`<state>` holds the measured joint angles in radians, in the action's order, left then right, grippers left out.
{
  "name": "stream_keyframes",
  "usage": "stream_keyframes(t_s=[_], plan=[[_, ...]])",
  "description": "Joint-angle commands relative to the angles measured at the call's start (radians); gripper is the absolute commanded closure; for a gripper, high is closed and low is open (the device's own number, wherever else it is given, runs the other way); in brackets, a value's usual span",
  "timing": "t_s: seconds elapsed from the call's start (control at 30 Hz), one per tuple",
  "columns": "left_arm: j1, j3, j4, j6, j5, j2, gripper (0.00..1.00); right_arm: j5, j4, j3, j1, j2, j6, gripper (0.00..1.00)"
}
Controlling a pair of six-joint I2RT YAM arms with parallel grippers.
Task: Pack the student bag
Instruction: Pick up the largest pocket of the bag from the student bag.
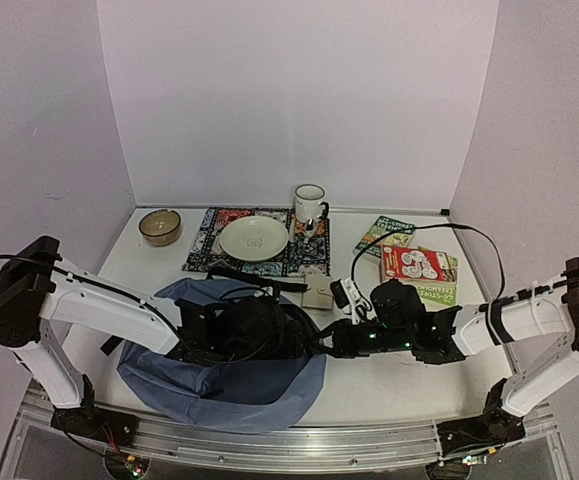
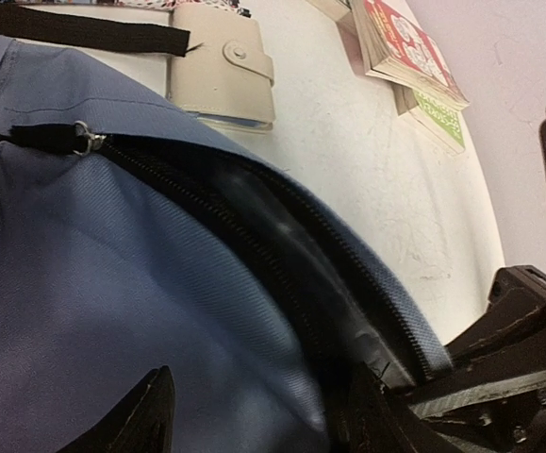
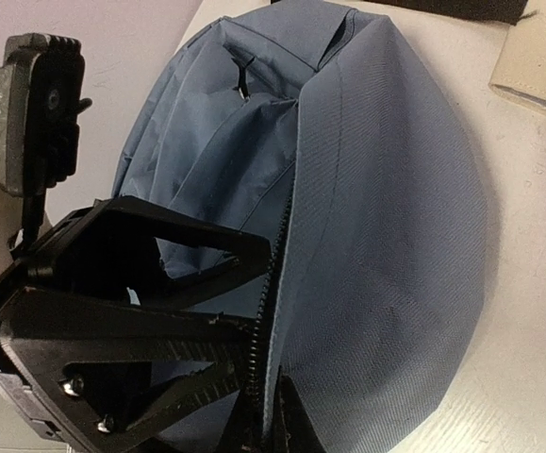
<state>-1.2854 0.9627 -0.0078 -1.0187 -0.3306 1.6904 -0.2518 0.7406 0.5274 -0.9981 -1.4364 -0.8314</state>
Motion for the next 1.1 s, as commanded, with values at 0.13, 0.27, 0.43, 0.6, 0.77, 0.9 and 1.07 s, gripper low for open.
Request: stream_keyframes(t_s=[0.13, 0.27, 0.43, 0.6, 0.77, 0.9, 1.07], plan=[[0.003, -0.001, 0.118, -0.042, 0.032, -0.030, 0.35, -0.023, 0.093, 0.001, -0.003, -0.016, 0.013, 1.00], [0.008, 0.006, 0.118, -0.057, 0.034, 0.006, 0.39, -0.026, 0.093, 0.004, -0.003, -0.012, 0.020, 1.00], [0.014, 0.030, 0.119, -0.056, 0.041, 0.054, 0.47, -0.028, 0.087, 0.002, -0.005, -0.002, 0.031, 1.00], [0.024, 0.034, 0.122, -0.041, 0.033, 0.061, 0.68, -0.021, 0.049, 0.001, -0.004, 0.011, 0.051, 1.00], [0.033, -0.003, 0.110, -0.014, 0.010, -0.020, 0.98, 0.038, -0.027, 0.001, -0.005, 0.045, 0.074, 1.00], [0.034, -0.023, -0.007, 0.030, -0.072, -0.140, 1.00, 0.101, -0.106, 0.007, -0.005, 0.060, 0.099, 1.00], [0.043, 0.003, -0.264, 0.126, -0.175, -0.280, 1.00, 0.159, -0.178, 0.029, -0.005, 0.036, 0.145, 1.00]])
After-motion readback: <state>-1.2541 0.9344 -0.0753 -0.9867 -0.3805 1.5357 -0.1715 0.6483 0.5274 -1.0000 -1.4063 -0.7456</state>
